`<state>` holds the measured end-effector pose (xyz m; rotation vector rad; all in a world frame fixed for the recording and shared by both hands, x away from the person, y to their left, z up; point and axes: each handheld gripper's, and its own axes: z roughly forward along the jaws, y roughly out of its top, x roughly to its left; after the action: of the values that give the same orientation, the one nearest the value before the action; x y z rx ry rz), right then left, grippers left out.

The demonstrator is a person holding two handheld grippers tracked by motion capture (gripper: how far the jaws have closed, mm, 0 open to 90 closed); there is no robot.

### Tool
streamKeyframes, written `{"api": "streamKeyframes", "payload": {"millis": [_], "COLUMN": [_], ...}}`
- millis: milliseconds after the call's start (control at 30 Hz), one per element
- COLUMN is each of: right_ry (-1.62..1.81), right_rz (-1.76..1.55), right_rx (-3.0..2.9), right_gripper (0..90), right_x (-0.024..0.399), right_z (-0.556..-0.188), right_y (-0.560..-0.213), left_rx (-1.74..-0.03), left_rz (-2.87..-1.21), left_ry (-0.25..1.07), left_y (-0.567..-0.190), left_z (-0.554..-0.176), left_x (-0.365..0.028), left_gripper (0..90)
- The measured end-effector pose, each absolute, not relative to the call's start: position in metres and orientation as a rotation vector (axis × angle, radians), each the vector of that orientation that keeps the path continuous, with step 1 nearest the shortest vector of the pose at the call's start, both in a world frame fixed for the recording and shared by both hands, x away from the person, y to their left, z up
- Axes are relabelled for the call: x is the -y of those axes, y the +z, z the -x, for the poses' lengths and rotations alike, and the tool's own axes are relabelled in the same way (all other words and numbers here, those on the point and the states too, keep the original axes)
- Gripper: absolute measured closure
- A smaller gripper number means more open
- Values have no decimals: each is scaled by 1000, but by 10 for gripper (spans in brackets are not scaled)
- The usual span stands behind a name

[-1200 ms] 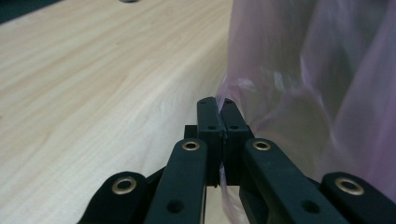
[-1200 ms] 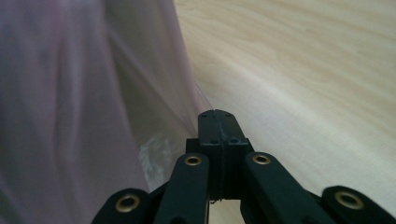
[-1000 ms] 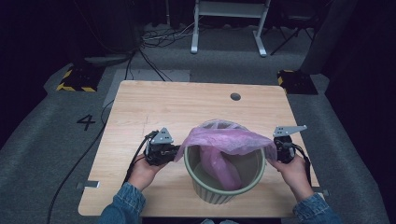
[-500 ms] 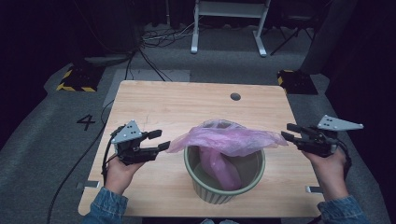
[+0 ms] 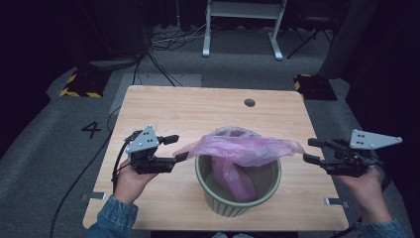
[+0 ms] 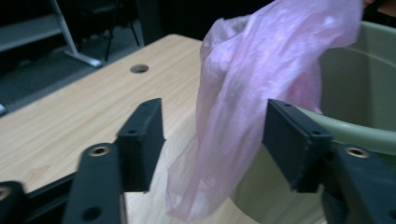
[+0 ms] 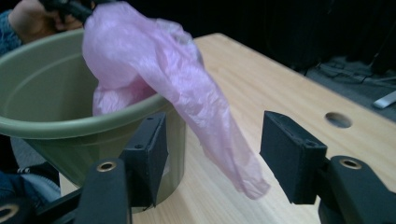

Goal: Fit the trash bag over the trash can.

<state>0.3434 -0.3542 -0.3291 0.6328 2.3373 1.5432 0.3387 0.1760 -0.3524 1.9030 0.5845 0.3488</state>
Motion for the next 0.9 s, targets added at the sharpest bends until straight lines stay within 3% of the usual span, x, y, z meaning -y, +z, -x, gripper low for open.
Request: {"api": "streamKeyframes", "payload": {"millis": [67, 200, 267, 533, 900], "right_ry": [1533, 1565, 1569, 1507, 1493], "right_rz": [-628, -567, -527, -358, -315], "right_rx": [-2364, -2422, -2448, -2546, -2658], "right_gripper": [455, 808, 894, 898, 900], "right_x": [346, 331, 325, 301, 298], "right_z": [-349, -352, -346, -311, -278], "right_y": [-334, -340, -339, -335, -362], "left_rx": [-597, -608, -584, -483, -371], "left_rz": [-1921, -1962, -1977, -1930, -1958], "left_ry": [311, 240, 259, 261, 192], "left_y": [-354, -357, -357, -363, -391], "left_z": [-345, -348, -340, -305, -273], "left_x": [-170, -160, -157, -166, -181], "left_gripper": [464, 780, 883, 897, 899]}}
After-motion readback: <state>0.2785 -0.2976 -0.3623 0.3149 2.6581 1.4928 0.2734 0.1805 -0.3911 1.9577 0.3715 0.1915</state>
